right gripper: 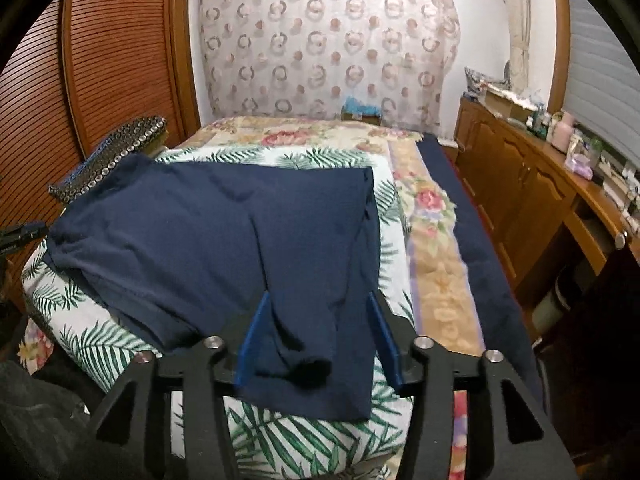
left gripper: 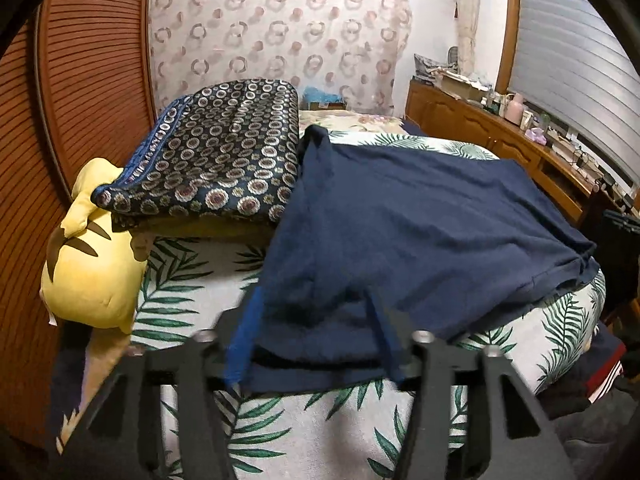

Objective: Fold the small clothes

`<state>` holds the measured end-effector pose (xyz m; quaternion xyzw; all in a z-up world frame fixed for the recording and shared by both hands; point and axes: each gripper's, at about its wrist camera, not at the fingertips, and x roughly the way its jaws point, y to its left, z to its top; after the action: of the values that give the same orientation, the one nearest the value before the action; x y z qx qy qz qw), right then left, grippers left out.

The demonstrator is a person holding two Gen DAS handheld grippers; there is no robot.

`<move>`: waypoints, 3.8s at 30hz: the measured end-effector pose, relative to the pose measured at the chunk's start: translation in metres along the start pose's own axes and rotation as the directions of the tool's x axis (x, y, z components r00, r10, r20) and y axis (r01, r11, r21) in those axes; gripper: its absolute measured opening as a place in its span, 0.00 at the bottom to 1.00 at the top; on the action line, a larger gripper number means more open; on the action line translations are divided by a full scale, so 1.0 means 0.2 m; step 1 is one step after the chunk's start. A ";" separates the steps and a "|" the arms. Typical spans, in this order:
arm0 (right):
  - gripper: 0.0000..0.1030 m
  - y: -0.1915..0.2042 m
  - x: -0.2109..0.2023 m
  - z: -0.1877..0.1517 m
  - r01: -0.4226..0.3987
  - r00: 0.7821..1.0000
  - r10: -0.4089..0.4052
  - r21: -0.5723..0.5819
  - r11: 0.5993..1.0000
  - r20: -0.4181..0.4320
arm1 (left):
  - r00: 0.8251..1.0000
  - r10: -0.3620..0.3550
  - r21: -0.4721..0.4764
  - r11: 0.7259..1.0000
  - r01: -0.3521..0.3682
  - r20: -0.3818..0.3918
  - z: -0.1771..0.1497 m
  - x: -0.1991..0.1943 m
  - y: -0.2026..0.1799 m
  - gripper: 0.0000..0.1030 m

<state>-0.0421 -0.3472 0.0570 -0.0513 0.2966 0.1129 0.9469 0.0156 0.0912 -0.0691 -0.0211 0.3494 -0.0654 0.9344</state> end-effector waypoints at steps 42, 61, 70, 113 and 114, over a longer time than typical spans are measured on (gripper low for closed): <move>0.55 0.42 0.64 0.10 -0.173 0.979 0.154 -0.141 0.975 -0.132 | 0.998 -0.001 -0.119 0.993 -0.005 -0.057 -0.12 0.12 0.16 0.65; 0.56 0.41 0.64 0.09 -0.174 0.979 0.156 -0.141 0.975 -0.130 | 0.995 -0.053 -0.072 0.996 0.047 -0.085 -0.07 0.17 0.10 0.26; 0.59 0.41 0.64 0.10 -0.183 0.977 0.164 -0.140 0.973 -0.134 | 0.996 -0.086 -0.026 0.996 0.086 0.027 0.06 0.04 -0.06 0.08; 0.62 -0.05 0.16 0.01 -0.075 0.996 0.074 0.009 0.997 0.045 | 0.877 -0.480 0.355 0.824 0.442 0.022 0.79 0.11 -1.38 0.07; 0.62 -0.05 0.16 0.01 -0.073 0.996 0.072 0.013 0.997 0.047 | 0.880 -0.475 0.357 0.824 0.440 0.013 0.78 0.12 -1.39 0.07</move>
<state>-0.0136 -0.3516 0.0402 -0.0309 0.2768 0.1462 0.9492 0.1064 -0.1891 0.0558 0.0560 0.2693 -0.3464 0.8969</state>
